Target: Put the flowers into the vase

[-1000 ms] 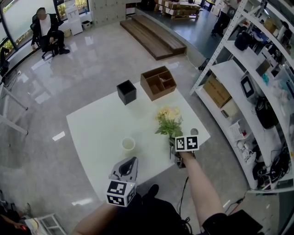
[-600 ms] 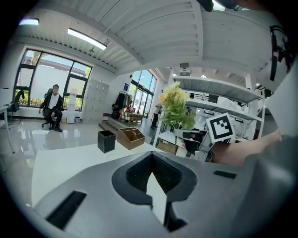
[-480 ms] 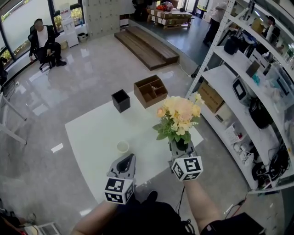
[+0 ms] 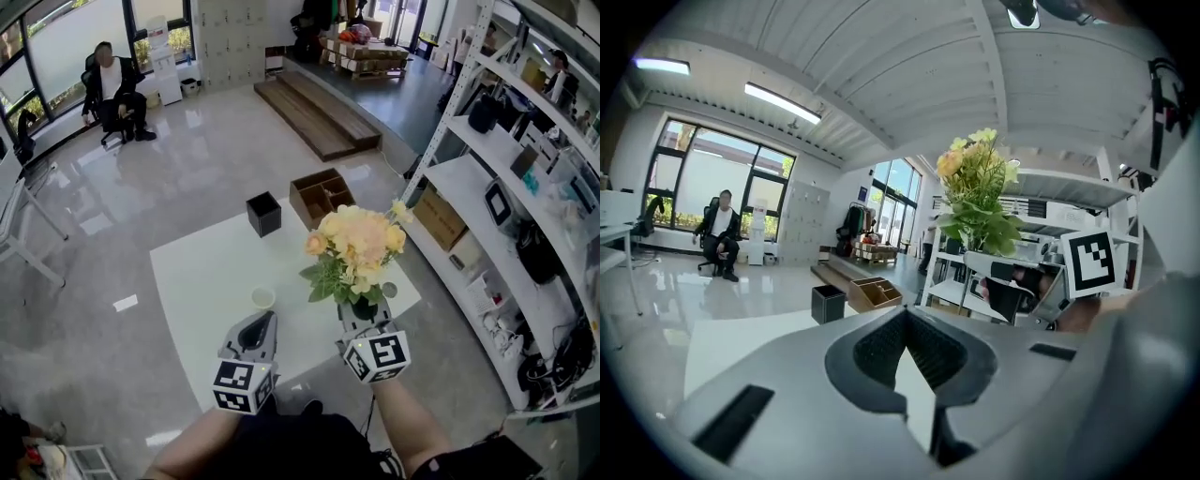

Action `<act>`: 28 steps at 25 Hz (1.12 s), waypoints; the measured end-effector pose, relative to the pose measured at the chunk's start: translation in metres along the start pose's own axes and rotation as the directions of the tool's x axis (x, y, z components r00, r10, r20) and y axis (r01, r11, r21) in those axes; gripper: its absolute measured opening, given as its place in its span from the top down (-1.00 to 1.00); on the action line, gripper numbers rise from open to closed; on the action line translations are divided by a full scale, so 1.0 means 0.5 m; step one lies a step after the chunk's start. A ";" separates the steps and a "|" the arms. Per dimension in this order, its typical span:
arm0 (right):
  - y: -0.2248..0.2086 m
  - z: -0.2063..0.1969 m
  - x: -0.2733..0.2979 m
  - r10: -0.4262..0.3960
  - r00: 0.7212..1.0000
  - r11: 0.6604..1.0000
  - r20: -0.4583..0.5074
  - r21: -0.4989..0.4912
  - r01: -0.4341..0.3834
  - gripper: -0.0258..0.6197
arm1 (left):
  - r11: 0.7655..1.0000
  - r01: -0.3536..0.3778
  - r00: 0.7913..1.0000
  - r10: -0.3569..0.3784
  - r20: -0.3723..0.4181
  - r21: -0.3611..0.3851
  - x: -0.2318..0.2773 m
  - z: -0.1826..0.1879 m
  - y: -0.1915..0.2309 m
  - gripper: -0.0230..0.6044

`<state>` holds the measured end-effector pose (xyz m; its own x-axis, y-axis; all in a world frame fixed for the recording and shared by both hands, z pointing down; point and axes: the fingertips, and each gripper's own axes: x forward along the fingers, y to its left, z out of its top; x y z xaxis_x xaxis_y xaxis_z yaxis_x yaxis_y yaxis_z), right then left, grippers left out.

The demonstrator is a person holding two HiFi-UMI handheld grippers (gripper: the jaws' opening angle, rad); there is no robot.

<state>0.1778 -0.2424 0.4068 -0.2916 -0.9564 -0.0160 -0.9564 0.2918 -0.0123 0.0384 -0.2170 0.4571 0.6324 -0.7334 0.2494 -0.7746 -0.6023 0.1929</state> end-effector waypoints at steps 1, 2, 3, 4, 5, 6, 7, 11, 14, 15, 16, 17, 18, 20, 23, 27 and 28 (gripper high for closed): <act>0.023 0.000 0.010 0.030 1.000 1.000 0.004 0.004 -0.030 0.84 | 1.000 -0.020 1.000 0.020 0.005 -0.004 -0.009 0.000 0.011 0.92; 0.047 0.000 0.020 0.063 0.998 0.998 0.007 0.009 -0.063 0.84 | 0.999 -0.044 0.999 0.044 0.008 -0.008 -0.020 0.000 0.023 0.92; 0.073 -0.001 0.030 0.098 0.995 0.995 0.008 0.013 -0.098 0.84 | 0.997 -0.069 0.998 0.070 0.009 -0.014 -0.031 -0.002 0.037 0.92; 0.098 -0.003 0.040 0.132 0.991 0.991 0.008 0.018 -0.132 0.84 | 0.995 -0.095 0.995 0.096 0.008 -0.021 -0.043 -0.005 0.050 0.92; 0.120 -0.006 0.048 0.163 0.987 0.986 0.006 0.022 -0.163 0.84 | 0.992 -0.120 0.993 0.120 0.006 -0.029 -0.054 -0.009 0.061 0.92; 0.139 -0.009 0.055 0.190 0.982 0.981 0.004 0.027 -0.190 0.84 | 0.989 -0.142 0.990 0.142 0.004 -0.037 -0.064 -0.014 0.071 0.92; 0.157 -0.010 0.061 0.214 0.977 0.976 0.003 0.034 -0.214 0.84 | 0.986 -0.161 0.987 0.162 0.002 -0.044 -0.073 -0.018 0.081 0.92; 0.216 0.007 0.085 0.282 0.959 0.958 0.021 0.049 -0.282 0.84 | 0.974 -0.218 0.976 0.218 -0.004 -0.064 -0.107 -0.027 0.108 0.92; 0.247 0.057 0.112 0.310 0.947 0.948 0.080 0.052 -0.315 0.84 | 0.969 -0.238 0.971 0.238 -0.005 -0.072 -0.121 -0.029 0.124 0.92; 0.253 0.079 0.121 0.316 0.943 0.945 0.104 0.053 -0.322 0.84 | 0.968 -0.241 0.971 0.241 -0.006 -0.074 -0.123 -0.030 0.128 0.92; 0.258 0.100 0.128 0.319 0.939 0.944 0.127 0.051 -0.327 0.84 | 0.967 -0.242 0.970 0.242 -0.006 -0.076 -0.124 -0.031 0.131 0.92; 0.261 0.118 0.135 0.321 0.936 0.943 0.146 0.045 -0.330 0.84 | 0.967 -0.242 0.970 0.242 -0.006 -0.076 -0.123 -0.032 0.133 0.92; 0.265 0.131 0.140 0.322 0.933 0.943 0.160 0.037 -0.332 0.84 | 0.968 -0.240 0.971 0.240 -0.006 -0.076 -0.122 -0.033 0.135 0.92; 0.271 0.141 0.147 0.324 0.930 0.942 0.171 0.028 -0.334 0.84 | 0.969 -0.235 0.972 0.236 -0.007 -0.077 -0.120 -0.034 0.137 0.92; 0.276 0.113 0.149 0.321 0.936 0.944 0.142 0.027 -0.328 0.84 | 0.971 -0.227 0.974 0.227 -0.010 -0.079 -0.117 -0.035 0.139 0.92; 0.272 0.029 0.146 0.285 0.956 0.957 0.074 0.028 -0.288 0.84 | 0.972 -0.222 0.975 0.222 -0.019 -0.080 -0.116 -0.039 0.145 0.92; 0.270 0.004 0.145 0.272 0.961 0.961 0.054 0.028 -0.274 0.84 | 0.972 -0.221 0.975 0.219 -0.023 -0.078 -0.116 -0.043 0.145 0.92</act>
<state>0.0275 -0.2721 0.4022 -0.5393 -0.8390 -0.0730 -0.8393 0.5426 -0.0353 -0.0546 -0.2115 0.4770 0.4466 -0.8403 0.3072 -0.8933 -0.3991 0.2068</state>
